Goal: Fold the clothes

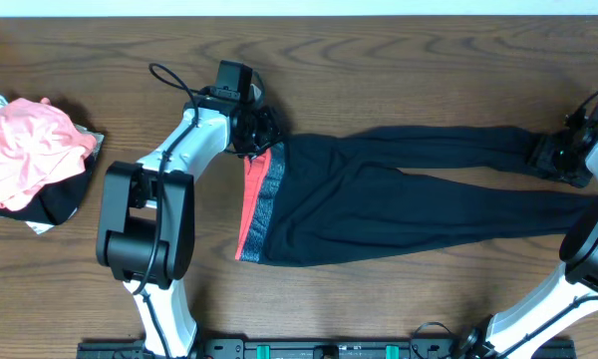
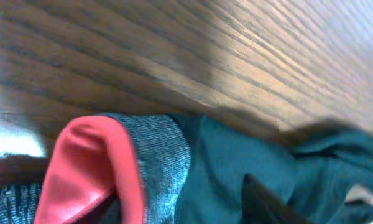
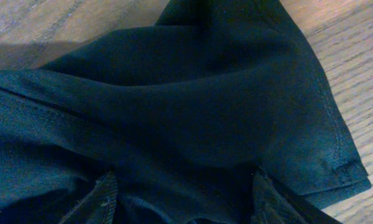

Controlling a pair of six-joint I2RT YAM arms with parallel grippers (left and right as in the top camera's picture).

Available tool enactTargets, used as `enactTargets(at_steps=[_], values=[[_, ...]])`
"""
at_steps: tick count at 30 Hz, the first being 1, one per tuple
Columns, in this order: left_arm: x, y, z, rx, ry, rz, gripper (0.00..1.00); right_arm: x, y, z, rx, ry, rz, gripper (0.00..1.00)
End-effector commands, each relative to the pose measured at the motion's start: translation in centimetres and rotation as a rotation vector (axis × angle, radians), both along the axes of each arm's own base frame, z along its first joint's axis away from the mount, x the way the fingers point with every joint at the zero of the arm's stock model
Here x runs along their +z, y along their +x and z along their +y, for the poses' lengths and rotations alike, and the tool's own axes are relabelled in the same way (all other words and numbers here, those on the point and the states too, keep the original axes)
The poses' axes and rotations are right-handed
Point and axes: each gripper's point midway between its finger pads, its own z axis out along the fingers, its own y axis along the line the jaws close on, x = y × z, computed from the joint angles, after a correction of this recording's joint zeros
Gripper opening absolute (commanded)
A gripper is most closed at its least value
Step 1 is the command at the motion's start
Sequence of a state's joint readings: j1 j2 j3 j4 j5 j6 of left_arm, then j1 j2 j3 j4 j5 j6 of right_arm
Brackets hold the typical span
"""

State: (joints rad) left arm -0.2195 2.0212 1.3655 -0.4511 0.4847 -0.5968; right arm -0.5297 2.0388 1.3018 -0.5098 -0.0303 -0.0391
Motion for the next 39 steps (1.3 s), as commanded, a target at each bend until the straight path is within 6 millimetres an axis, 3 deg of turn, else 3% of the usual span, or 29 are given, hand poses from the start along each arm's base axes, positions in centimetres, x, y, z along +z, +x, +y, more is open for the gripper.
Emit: enactTargets(at_steps=[1, 6, 14, 24, 31, 36, 39], values=[[-1.7, 0.0, 0.4, -0.025, 0.036, -0.006, 0.13, -3.5, -2.4, 2.5, 0.035, 0.087, 0.107, 0.67], [-0.7, 2.2, 0.1, -0.118, 0.061, -0.164, 0.06, -3.5, -2.6, 2.6, 0.040, 0.089, 0.114, 0.67], [0.1, 3.5, 3.2, -0.096, 0.258, -0.244, 0.06, -3.6, -2.6, 2.6, 0.047, 0.088, 0.116, 0.67], [7.1, 6.6, 4.9, -0.104, 0.394, -0.516, 0.09, -3.5, -2.6, 2.5, 0.046, 0.086, 0.114, 0.68], [6.5, 6.7, 4.9, -0.124, 0.405, -0.513, 0.14, -3.6, -2.6, 2.5, 0.047, 0.086, 0.114, 0.68], [5.2, 5.0, 5.3, -0.145, 0.418, -0.428, 0.15, -3.6, -2.6, 2.5, 0.046, 0.086, 0.115, 0.68], [4.4, 4.3, 7.2, -0.121, 0.507, -0.372, 0.15, -3.6, -2.6, 2.6, 0.047, 0.086, 0.115, 0.68]])
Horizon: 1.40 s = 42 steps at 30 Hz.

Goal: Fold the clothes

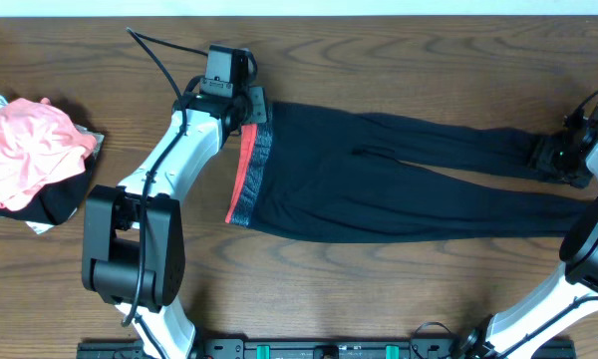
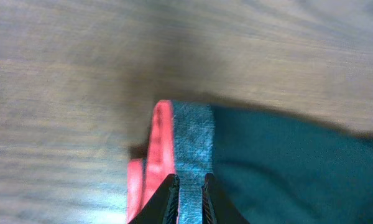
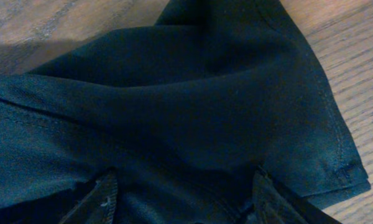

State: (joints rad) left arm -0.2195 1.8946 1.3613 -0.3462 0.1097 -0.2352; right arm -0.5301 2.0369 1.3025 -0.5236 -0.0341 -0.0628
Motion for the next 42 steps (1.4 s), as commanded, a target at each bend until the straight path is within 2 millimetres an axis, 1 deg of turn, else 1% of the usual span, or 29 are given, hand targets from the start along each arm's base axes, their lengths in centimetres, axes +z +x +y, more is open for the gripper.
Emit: enactTargets(at_steps=[1, 3, 4, 8, 9, 16, 19, 21, 24, 27, 33, 35, 37, 38, 39, 40, 42], values=[[-1.2, -0.7, 2.7, 0.064, 0.128, 0.037, 0.15, -3.6, -2.4, 2.4, 0.023, 0.084, 0.105, 0.68], [-1.7, -1.4, 3.7, 0.086, 0.174, 0.068, 0.17, -3.6, -2.5, 2.4, 0.023, 0.085, 0.107, 0.68], [-2.0, -1.9, 3.9, 0.084, 0.181, 0.091, 0.17, -3.6, -2.5, 2.4, 0.023, 0.085, 0.108, 0.68], [-3.5, -4.1, 3.1, 0.043, 0.139, 0.194, 0.17, -3.6, -2.6, 2.4, 0.021, 0.086, 0.110, 0.68], [-4.0, -4.7, 3.2, 0.043, 0.142, 0.221, 0.15, -3.6, -2.6, 2.4, 0.021, 0.088, 0.111, 0.68], [-7.1, -6.7, 3.6, 0.034, 0.162, 0.305, 0.14, -3.6, -2.6, 2.4, 0.021, 0.087, 0.111, 0.68], [-8.2, -7.0, 3.4, 0.029, 0.161, 0.311, 0.15, -3.6, -2.6, 2.4, 0.021, 0.088, 0.113, 0.68], [-8.4, -6.7, 3.1, 0.024, 0.151, 0.301, 0.14, -3.6, -2.7, 2.4, 0.021, 0.089, 0.114, 0.68], [-8.4, -5.5, 2.1, 0.008, 0.102, 0.256, 0.15, -3.6, -2.7, 2.4, 0.021, 0.088, 0.114, 0.68], [-8.5, -4.1, 1.8, 0.008, 0.090, 0.205, 0.15, -3.6, -2.7, 2.4, 0.021, 0.089, 0.115, 0.68], [-9.6, -1.9, 1.4, 0.011, 0.074, 0.135, 0.16, -3.6, -2.7, 2.5, 0.021, 0.091, 0.118, 0.68], [-9.5, -0.8, 1.2, 0.015, 0.066, 0.088, 0.16, -3.6, -2.8, 2.5, 0.021, 0.093, 0.120, 0.68], [-8.9, 0.5, 1.0, 0.023, 0.051, 0.031, 0.17, -3.6, -2.9, 2.6, 0.021, 0.095, 0.123, 0.68], [-8.6, 1.0, 1.1, 0.037, 0.049, 0.006, 0.22, -3.6, -2.9, 2.6, 0.021, 0.097, 0.123, 0.68], [-8.2, 1.5, 1.2, 0.053, 0.050, -0.017, 0.22, -3.6, -2.9, 2.8, 0.031, 0.104, 0.121, 0.68], [-8.0, 2.0, 1.3, 0.064, 0.051, -0.038, 0.22, -3.6, -2.6, 3.5, 0.083, 0.128, 0.108, 0.68], [-7.6, 2.5, 1.6, 0.076, 0.059, -0.066, 0.23, -3.2, -1.7, 5.9, 0.239, 0.214, 0.050, 0.65]])
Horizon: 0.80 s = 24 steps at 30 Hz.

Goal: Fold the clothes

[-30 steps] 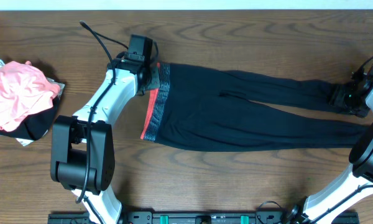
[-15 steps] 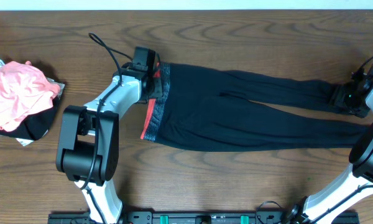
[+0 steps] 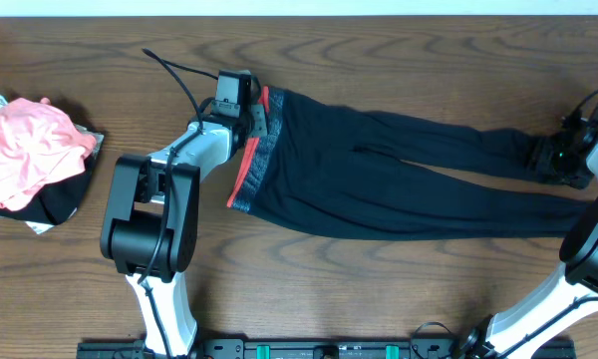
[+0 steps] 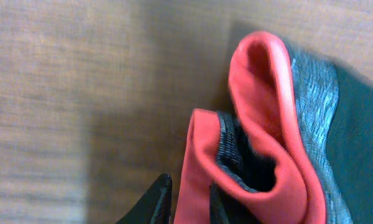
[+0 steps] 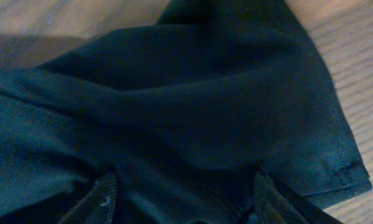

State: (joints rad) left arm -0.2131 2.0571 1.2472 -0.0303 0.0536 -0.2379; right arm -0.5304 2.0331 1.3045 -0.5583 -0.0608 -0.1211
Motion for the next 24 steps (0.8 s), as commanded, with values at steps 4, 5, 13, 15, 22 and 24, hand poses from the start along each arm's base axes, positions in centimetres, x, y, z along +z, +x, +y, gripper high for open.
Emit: enactTargets(at_steps=[4, 5, 13, 15, 22, 24], values=[[-0.2, 0.4, 0.8, 0.036, 0.025, -0.012, 0.23, -0.3, 1.3, 7.1, 0.240, 0.241, -0.082, 0.72], [-0.3, 0.3, 0.8, 0.036, 0.027, -0.008, 0.23, 0.7, 1.9, 7.3, 0.255, 0.227, -0.103, 0.73], [-1.0, -0.7, 1.0, 0.035, 0.038, 0.040, 0.24, 13.4, 7.4, 18.1, 0.623, 0.090, -0.345, 0.64], [-1.3, -1.1, 1.1, 0.035, 0.043, 0.061, 0.24, 13.4, 7.2, 21.3, 0.692, 0.077, -0.327, 0.61], [-1.7, -1.9, 1.3, 0.034, 0.052, 0.097, 0.24, 12.1, 7.4, 25.3, 0.712, -0.105, -0.239, 0.67], [-1.7, -1.9, 1.3, 0.034, 0.052, 0.096, 0.24, 12.2, 7.3, 26.8, 0.745, -0.071, -0.250, 0.67]])
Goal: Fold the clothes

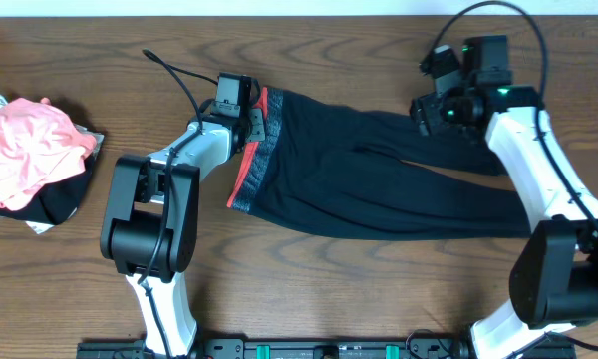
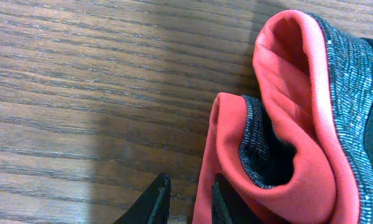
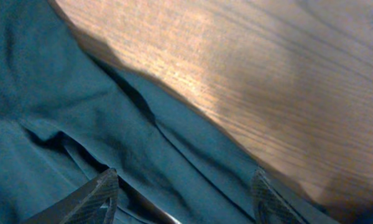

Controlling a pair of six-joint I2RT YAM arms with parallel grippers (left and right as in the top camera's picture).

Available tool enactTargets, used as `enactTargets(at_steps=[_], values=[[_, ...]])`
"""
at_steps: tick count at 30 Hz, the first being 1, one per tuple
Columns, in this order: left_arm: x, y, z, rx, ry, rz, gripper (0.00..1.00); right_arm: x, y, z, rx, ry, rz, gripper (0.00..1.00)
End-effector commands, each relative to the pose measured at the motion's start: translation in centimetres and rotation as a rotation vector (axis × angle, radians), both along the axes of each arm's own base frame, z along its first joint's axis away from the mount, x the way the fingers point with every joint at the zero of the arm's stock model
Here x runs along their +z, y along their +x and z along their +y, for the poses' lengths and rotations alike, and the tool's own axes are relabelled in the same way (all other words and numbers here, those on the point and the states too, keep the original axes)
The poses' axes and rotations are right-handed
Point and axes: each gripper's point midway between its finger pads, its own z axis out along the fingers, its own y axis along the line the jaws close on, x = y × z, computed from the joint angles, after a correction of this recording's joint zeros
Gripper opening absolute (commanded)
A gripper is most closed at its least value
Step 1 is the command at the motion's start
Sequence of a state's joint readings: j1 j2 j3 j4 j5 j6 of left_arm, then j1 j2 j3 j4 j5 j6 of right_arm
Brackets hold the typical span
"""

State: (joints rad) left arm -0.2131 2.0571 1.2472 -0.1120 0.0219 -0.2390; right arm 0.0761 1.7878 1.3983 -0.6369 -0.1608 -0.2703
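Observation:
Black leggings lie across the table's middle, their red and grey waistband to the left. My left gripper is at the waistband's far corner, its narrow jaws shut on the red edge, which bulges open. The right gripper hangs over the upper leg near the middle, holding the leg ends. Both legs double back towards it. In the right wrist view, dark cloth fills the space between the fingers. The cuffs themselves are hidden.
A pile of pink and dark clothes sits at the table's left edge. The right arm reaches across the leggings' right end. Both arm bases stand at the near edge. Bare wood lies beyond the leggings.
The right gripper has moved from the table's far right to above the middle of the leggings, and the leg ends came with it. The left gripper and waistband have not moved.
The leggings lay stretched and crooked, my left gripper open at the waistband and my right on the leg ends. Then the left was shut on the waistband, farther back, and the leggings lay straighter. Then the waistband corner bulged. Now the legs are doubled leftward.

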Motion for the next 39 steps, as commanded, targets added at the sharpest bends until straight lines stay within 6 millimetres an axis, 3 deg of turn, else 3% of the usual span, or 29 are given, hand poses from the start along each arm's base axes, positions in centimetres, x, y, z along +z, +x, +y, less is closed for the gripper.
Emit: enactTargets(at_steps=[1, 6, 15, 20, 25, 33, 39], values=[[-0.6, -0.3, 0.4, 0.015, 0.010, 0.021, 0.24, -0.7, -0.4, 1.0, -0.004, -0.005, 0.023, 0.67], [-0.4, -0.1, 0.3, 0.015, 0.007, 0.010, 0.24, -1.5, -2.0, 5.8, 0.123, 0.126, 0.087, 0.66], [-0.2, 0.3, 0.3, 0.015, 0.003, -0.008, 0.24, -7.5, -5.5, 12.8, 0.250, 0.150, 0.277, 0.63], [-0.1, 0.4, 0.2, 0.015, 0.001, -0.016, 0.25, -8.7, -6.2, 15.5, 0.288, 0.149, 0.288, 0.64], [-0.1, 0.4, 0.2, 0.015, 0.002, -0.014, 0.36, -10.0, -7.5, 16.9, 0.296, 0.143, 0.337, 0.65], [-0.8, -0.7, 0.7, 0.020, 0.013, 0.041, 0.37, -12.5, -10.3, 17.1, 0.308, 0.103, 0.460, 0.66], [0.1, 0.6, 0.3, 0.016, -0.007, -0.023, 0.37, -13.1, -11.5, 16.5, 0.297, 0.086, 0.523, 0.64]])
